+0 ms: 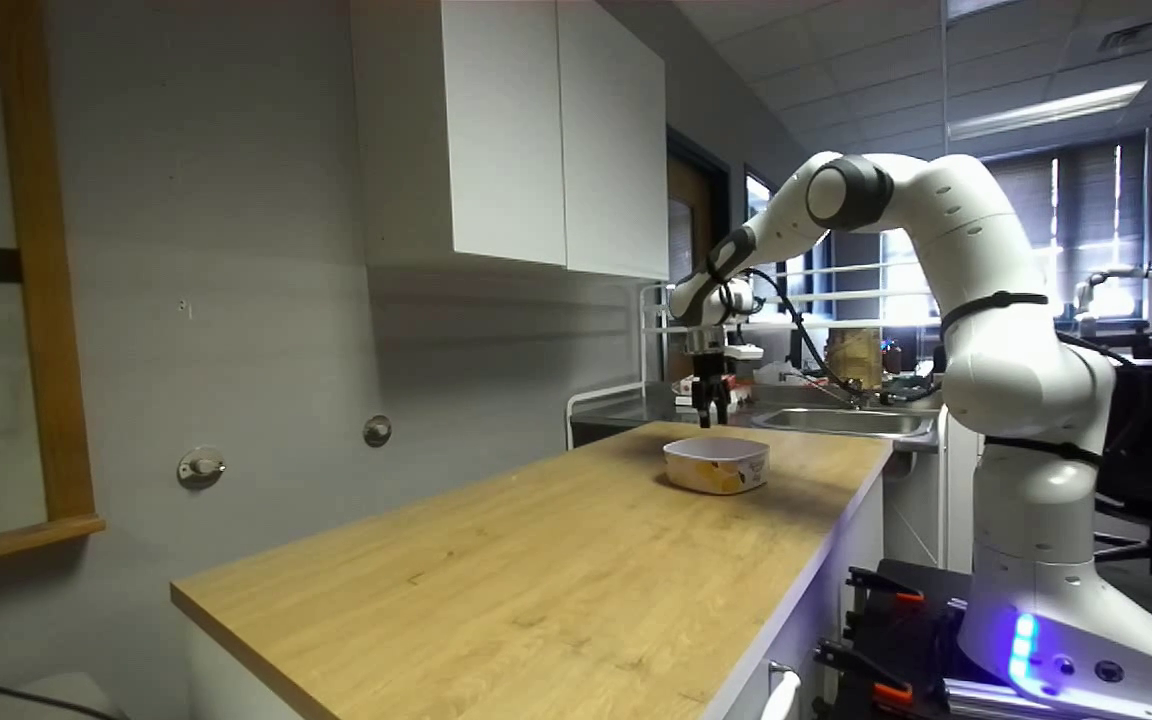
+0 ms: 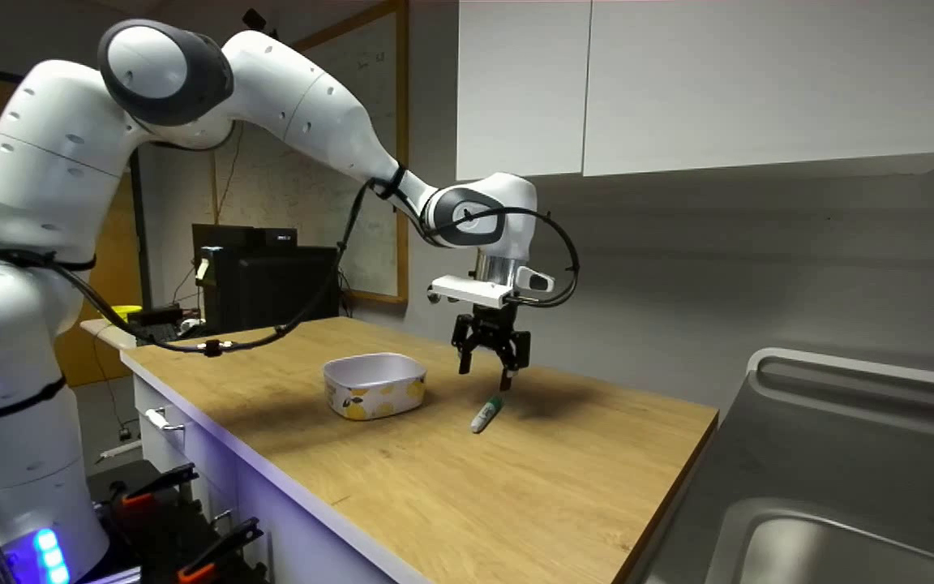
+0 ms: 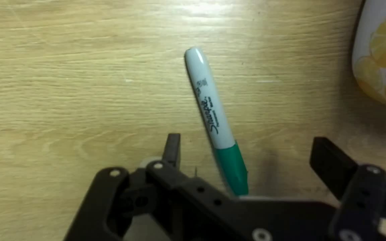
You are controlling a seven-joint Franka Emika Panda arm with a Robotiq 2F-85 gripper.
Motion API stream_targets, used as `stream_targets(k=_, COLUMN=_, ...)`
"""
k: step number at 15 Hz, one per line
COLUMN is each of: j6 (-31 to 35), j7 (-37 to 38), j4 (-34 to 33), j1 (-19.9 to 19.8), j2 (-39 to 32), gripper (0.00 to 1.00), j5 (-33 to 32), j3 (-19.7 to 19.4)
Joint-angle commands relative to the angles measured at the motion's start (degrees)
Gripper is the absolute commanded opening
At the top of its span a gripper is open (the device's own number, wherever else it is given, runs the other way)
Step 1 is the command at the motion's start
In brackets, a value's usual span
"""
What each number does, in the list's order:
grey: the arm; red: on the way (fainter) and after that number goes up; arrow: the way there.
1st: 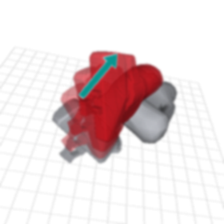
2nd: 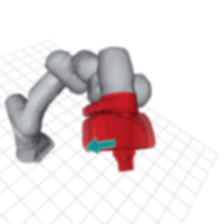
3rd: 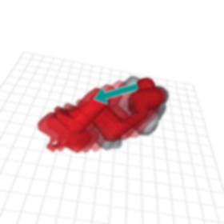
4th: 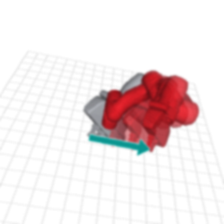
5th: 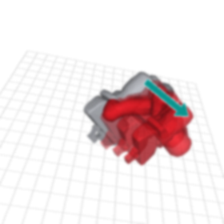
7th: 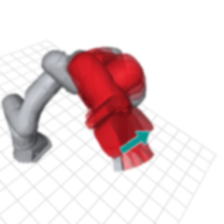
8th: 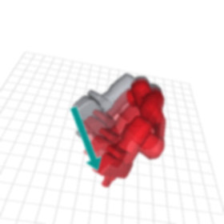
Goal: Pick up the marker from the table and put it in the bowl
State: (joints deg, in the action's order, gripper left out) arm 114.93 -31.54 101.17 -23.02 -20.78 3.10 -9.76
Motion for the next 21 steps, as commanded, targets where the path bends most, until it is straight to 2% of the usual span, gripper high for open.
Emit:
stream_targets(k=1, j6=-0.3, j7=1.3, j4=0.4, j1=1.3, j2=-2.5, gripper=1.00, j5=-1.4, j3=-0.1)
stream_targets(k=8, j6=-0.7, j7=0.9, j4=-0.5, j1=1.0, j2=-5.1, gripper=1.00, j5=-2.4, j3=-0.3)
stream_targets(k=9, j6=0.2, j7=0.8, j4=-0.2, j1=0.9, j2=-5.1, gripper=0.75, j5=-2.3, j3=-0.3)
stream_targets(k=10, j6=0.6, j7=0.7, j4=0.1, j1=0.7, j2=-5.3, gripper=0.75, j5=-2.3, j3=-0.3)
stream_targets(k=11, j6=0.9, j7=0.7, j4=0.4, j1=0.6, j2=-5.4, gripper=0.68, j5=-2.3, j3=-0.4)
stream_targets(k=14, j6=0.9, j7=0.6, j4=0.6, j1=0.3, j2=-5.3, gripper=0.43, j5=-2.2, j3=-0.4)
stream_targets(k=19, j6=0.7, j7=0.8, j4=1.0, j1=0.2, j2=-4.2, gripper=0.07, j5=-2.1, j3=-0.5)
stream_targets(k=20, j6=0.7, j7=0.8, j4=1.3, j1=0.2, j2=-3.8, gripper=0.03, j5=-2.1, j3=-0.5)
stream_targets(k=21, j6=0.5, j7=0.7, j4=1.5, j1=0.2, j2=-3.2, gripper=0.03, j5=-2.0, j3=-0.6)
